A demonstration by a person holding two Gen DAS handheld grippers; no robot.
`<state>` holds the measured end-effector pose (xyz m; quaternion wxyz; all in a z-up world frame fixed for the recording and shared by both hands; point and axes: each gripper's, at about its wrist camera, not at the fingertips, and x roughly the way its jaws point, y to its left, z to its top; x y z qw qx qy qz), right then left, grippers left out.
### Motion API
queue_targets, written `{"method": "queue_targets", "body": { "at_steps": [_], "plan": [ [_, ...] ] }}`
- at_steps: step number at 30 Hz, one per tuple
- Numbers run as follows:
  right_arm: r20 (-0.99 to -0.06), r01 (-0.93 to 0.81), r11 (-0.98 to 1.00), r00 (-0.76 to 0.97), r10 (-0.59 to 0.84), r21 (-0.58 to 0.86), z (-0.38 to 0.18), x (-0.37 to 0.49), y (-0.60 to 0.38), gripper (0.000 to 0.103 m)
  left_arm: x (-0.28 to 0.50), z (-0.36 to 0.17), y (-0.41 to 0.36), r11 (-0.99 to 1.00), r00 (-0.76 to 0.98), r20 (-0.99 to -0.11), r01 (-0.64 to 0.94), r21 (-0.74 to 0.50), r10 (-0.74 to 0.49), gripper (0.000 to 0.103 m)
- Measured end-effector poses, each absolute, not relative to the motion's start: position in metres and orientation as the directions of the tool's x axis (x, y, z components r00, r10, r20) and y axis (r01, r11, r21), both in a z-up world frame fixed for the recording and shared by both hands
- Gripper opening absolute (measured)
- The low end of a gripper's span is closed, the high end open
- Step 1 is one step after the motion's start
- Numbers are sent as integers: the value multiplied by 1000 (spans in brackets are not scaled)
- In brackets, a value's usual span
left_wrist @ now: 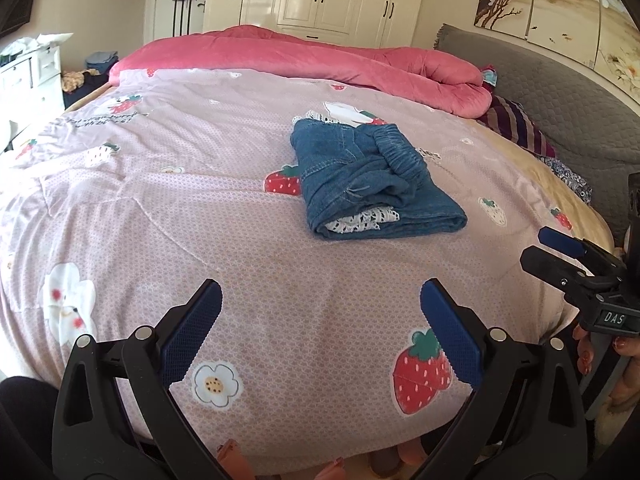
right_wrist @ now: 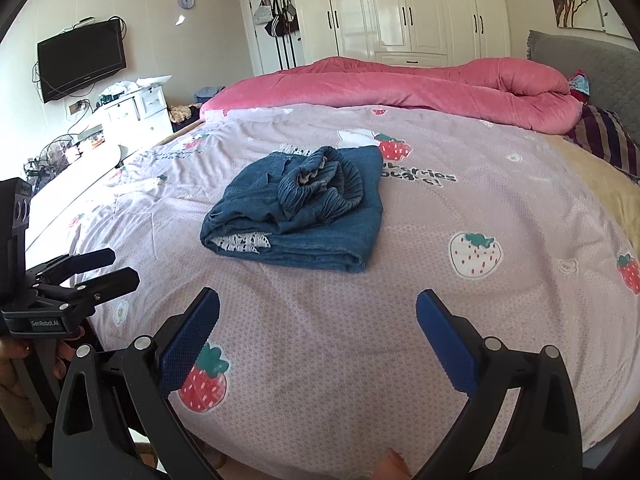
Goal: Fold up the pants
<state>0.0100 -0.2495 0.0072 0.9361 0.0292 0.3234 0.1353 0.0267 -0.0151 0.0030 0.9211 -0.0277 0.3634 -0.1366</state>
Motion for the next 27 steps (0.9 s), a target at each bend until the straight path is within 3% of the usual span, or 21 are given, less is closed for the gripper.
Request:
{"method": "queue_targets", "body": {
  "at_steps": [27],
  "plan": [
    [-636,-157,978,743,209,137,-19,-8,-259,98,3,-25,-17,967,692,-677,210,-144,-251,93]
  ]
}}
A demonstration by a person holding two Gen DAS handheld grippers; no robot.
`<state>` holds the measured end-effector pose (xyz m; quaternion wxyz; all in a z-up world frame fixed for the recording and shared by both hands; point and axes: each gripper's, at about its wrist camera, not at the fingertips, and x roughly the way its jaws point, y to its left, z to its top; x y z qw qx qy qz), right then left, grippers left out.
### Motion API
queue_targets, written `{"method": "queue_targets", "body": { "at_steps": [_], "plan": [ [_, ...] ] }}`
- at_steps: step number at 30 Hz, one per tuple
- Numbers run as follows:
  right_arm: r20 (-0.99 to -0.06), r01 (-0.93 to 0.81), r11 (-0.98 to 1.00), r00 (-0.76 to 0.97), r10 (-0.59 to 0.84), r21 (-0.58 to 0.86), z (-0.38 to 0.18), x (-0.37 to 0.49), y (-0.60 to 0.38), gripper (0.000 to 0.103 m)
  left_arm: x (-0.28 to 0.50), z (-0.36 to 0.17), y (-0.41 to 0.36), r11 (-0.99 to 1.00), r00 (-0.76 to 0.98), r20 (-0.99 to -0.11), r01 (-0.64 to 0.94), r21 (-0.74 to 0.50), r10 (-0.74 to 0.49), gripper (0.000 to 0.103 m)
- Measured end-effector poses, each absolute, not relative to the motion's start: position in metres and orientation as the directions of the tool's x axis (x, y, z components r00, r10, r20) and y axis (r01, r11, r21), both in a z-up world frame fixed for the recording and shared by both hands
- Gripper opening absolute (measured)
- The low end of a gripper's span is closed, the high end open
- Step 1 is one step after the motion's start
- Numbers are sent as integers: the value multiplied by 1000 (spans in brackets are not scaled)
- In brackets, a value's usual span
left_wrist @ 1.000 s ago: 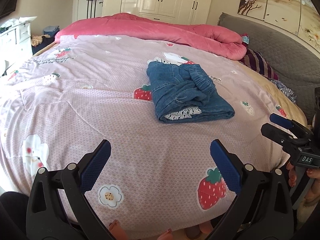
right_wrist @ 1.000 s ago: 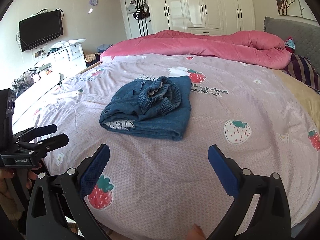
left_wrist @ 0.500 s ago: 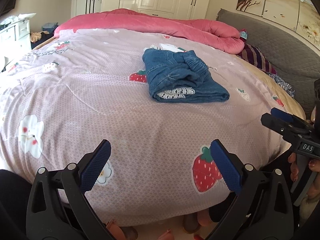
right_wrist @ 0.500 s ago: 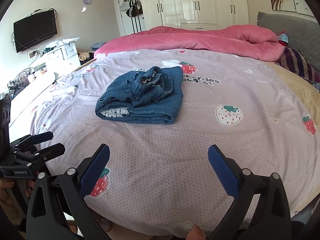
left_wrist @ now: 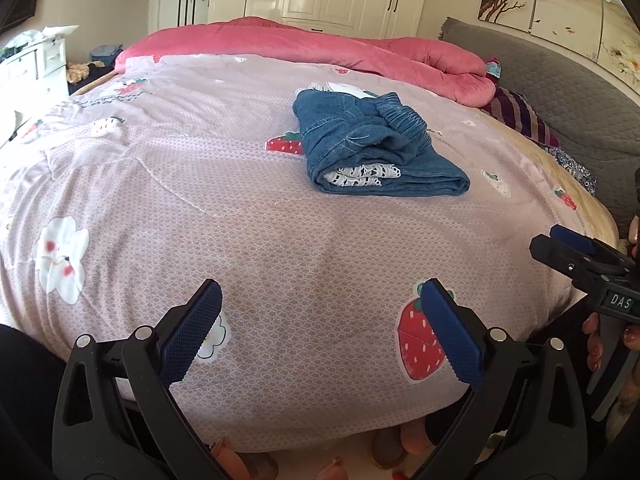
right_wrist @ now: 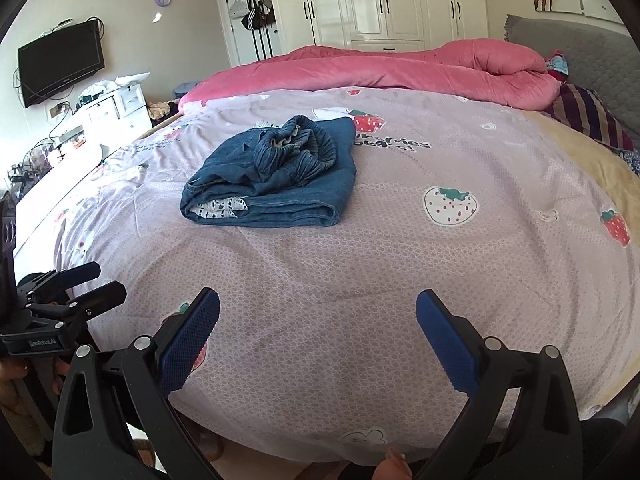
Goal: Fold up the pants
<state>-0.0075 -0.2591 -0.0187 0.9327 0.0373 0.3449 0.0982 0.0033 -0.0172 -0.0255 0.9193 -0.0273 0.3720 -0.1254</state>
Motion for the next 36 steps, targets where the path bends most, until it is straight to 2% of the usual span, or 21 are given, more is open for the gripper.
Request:
{"method": "queue_targets", "body": {
  "at_steps": [36],
  "plan": [
    [-654,-143,983,733,186,119,-25,-2,-258,98,7,-28,-20,968,675,-696,206,-142,-245,94]
  ]
}}
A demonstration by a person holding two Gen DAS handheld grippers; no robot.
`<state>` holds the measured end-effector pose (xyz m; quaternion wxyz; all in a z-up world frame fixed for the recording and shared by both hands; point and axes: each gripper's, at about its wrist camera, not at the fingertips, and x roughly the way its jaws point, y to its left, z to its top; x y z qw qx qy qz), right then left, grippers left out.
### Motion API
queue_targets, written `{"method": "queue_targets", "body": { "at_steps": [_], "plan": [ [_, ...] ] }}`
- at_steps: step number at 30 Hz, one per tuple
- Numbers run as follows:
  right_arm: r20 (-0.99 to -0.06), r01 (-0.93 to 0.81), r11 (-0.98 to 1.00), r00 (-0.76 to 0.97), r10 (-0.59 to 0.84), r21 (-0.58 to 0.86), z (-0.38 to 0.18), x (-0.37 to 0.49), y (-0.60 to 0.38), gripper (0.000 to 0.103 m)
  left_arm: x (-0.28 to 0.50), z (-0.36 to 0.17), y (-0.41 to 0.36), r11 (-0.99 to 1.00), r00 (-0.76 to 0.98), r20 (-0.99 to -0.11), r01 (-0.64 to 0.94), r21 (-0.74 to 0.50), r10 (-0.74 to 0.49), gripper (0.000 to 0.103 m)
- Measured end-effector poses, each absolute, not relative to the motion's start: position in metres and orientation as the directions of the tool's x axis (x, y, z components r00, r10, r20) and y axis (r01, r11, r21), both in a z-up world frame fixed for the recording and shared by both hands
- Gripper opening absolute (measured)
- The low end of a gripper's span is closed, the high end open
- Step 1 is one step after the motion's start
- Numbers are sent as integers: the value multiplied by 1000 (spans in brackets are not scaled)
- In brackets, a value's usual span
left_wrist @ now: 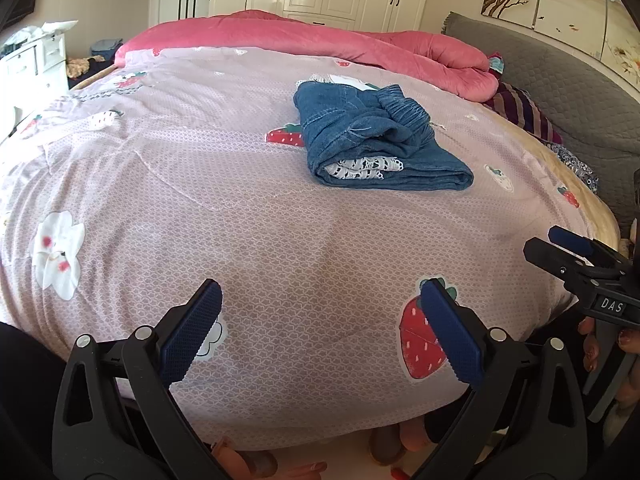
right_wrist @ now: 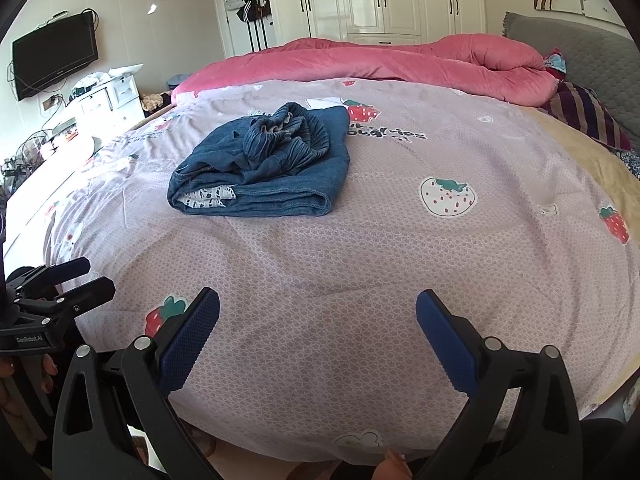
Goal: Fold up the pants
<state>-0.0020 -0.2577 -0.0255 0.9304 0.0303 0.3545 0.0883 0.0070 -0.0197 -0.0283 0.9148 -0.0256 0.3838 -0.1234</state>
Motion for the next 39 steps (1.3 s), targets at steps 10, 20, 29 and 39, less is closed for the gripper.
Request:
{"method": "queue_targets", "body": {
  "at_steps": [10,20,29,39],
  "plan": [
    [-656,-136,983,732,181,120,-26,-1,-258,98,8,-27,-19,970,678,-694,197,-143,-240,94],
    [-660,-133,984,730,178,119,-27,-1,-258,98,7,-27,-20,974,679,-700,190,-122,-220,94],
    [-663,-127,985,728,171,115,-28,0,-259,98,11,-25,-16,972,676,-698,180,-154,-236,94],
    [-698,-25,991,707,111,133,-18,27,-303,98,35,9,24,974,751,-630,81,-211,-199,93]
  ]
}}
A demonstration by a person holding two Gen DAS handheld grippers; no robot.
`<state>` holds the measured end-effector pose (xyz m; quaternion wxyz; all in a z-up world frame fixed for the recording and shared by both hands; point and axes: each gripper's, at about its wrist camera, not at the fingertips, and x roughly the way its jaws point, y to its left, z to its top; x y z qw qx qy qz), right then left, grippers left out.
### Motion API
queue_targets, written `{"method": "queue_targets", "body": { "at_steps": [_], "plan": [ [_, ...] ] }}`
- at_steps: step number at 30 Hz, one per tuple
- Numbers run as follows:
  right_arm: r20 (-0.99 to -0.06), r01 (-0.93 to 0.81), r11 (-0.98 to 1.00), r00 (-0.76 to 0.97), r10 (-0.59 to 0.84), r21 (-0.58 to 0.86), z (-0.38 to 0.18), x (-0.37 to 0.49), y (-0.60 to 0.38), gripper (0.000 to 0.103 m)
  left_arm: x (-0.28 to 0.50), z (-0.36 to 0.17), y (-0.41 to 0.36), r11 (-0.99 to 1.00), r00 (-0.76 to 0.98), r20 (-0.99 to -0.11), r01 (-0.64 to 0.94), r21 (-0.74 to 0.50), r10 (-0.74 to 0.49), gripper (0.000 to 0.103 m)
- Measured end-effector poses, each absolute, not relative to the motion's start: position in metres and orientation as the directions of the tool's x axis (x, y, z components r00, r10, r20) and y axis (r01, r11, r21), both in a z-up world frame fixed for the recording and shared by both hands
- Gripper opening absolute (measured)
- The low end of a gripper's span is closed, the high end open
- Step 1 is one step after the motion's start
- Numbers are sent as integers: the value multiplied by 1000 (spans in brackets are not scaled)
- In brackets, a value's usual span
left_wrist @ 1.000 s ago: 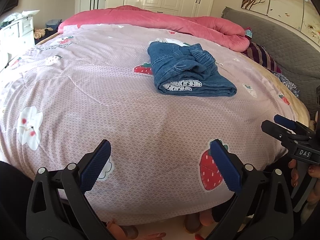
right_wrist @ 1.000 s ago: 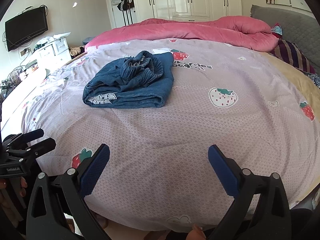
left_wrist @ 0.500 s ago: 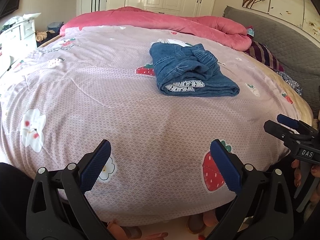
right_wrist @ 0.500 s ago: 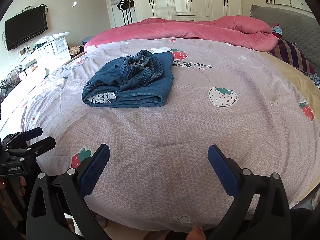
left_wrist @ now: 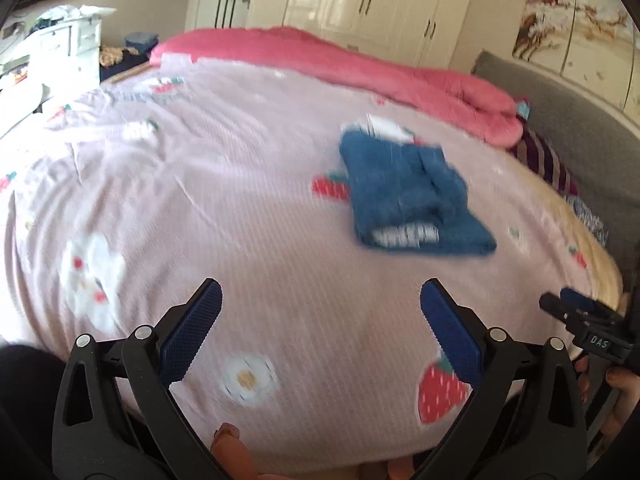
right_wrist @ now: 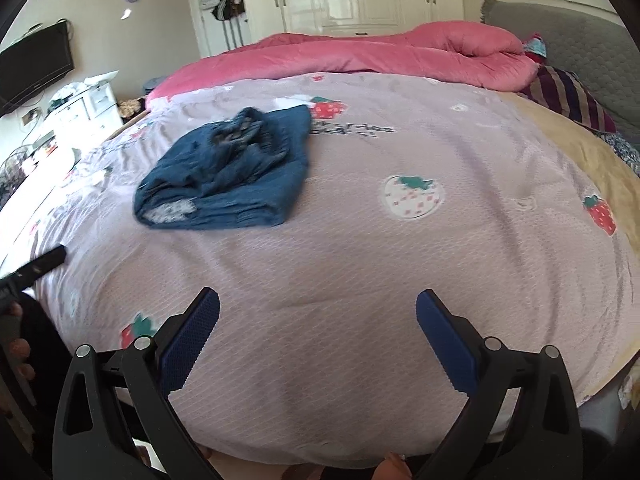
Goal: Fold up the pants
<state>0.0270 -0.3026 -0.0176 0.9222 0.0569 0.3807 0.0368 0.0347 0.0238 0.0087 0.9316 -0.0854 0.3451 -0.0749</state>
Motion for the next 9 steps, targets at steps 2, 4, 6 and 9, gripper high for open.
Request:
{"method": "queue_targets", "body": {
  "at_steps": [2,4,6,9],
  "plan": [
    [-710,37,989,700,75,140,-13,45,-331,98,56,21,43,974,749,-635,67,-216,-192,93],
    [-742,133,983,670,2,123,-12,73,-373,98,101,24,72,989,726,-682,-20,-148,-87,94],
    [-760,230,967,647,-67,111,-13,99,-416,98,150,15,102,991,660,-750,-123,-44,48,94],
    [-787,357,934,583,-199,28,-21,147,-479,98,216,-5,147,970,591,-786,-240,41,180,94]
  ]
}}
